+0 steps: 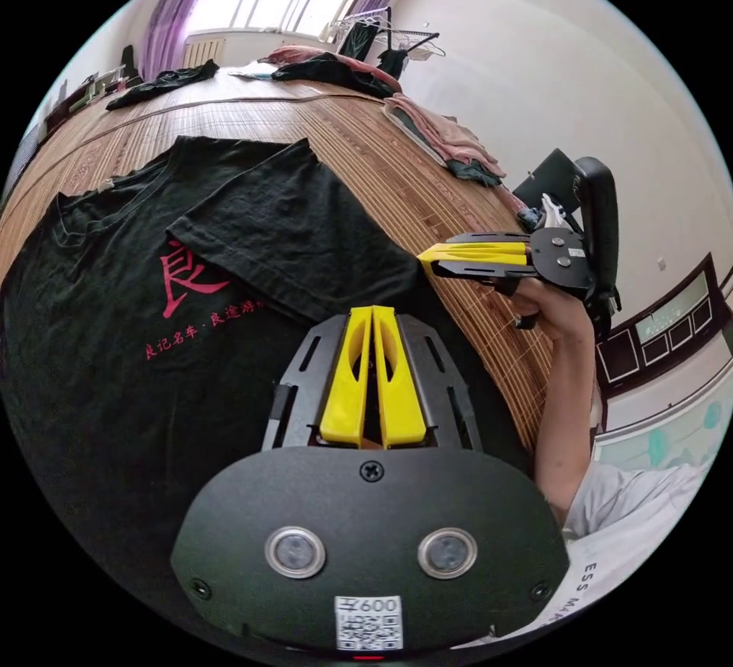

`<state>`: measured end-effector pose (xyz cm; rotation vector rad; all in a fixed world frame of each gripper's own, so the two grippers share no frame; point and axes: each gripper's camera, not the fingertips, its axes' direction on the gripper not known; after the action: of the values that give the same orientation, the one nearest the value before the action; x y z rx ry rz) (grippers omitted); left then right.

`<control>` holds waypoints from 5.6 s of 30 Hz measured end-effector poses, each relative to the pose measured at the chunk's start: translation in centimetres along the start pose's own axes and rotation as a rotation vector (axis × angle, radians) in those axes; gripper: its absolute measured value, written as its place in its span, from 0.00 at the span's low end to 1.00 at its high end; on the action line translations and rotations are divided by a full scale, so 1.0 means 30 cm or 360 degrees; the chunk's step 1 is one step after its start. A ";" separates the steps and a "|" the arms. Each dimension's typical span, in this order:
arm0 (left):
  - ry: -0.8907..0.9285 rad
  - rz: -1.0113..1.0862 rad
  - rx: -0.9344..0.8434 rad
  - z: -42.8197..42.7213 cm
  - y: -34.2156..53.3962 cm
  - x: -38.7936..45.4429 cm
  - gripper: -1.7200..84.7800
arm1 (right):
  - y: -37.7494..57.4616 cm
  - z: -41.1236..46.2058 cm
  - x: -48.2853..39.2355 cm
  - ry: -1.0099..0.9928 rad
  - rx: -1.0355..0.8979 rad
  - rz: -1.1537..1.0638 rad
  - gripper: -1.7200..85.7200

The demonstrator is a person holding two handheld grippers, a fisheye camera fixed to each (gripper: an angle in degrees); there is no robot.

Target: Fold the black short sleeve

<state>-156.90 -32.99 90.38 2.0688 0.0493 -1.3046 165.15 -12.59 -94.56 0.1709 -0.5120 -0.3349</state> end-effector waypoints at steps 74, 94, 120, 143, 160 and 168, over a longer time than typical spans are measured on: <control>-0.0685 0.0307 -0.0509 0.499 -0.482 -0.186 0.05 | 0.140 0.149 0.007 -0.0054 0.0056 -0.0301 0.01; -0.0866 0.0333 -0.0401 0.284 -0.433 -0.249 0.04 | 0.111 -0.009 0.126 -0.0135 0.0133 -0.0235 0.01; 0.0010 0.0212 -0.0205 0.359 -1.057 -0.629 0.05 | -0.039 -0.117 0.230 -0.0269 0.0079 -0.0071 0.01; -0.0084 0.0200 -0.0200 0.518 -1.179 -0.754 0.03 | -0.088 -0.311 0.344 -0.0373 0.0225 0.0483 0.01; -0.0338 0.0371 -0.0103 0.691 -1.210 -0.559 0.03 | -0.003 -0.257 0.086 -0.0510 0.0242 0.0510 0.01; -0.0089 0.0166 -0.0359 0.770 -1.397 -0.562 0.04 | 0.071 -0.115 -0.169 -0.0468 0.0092 0.0487 0.01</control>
<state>-198.97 -8.54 76.01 1.8197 0.0605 -1.2330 163.31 -8.55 -99.30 0.0968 -0.8276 -0.0448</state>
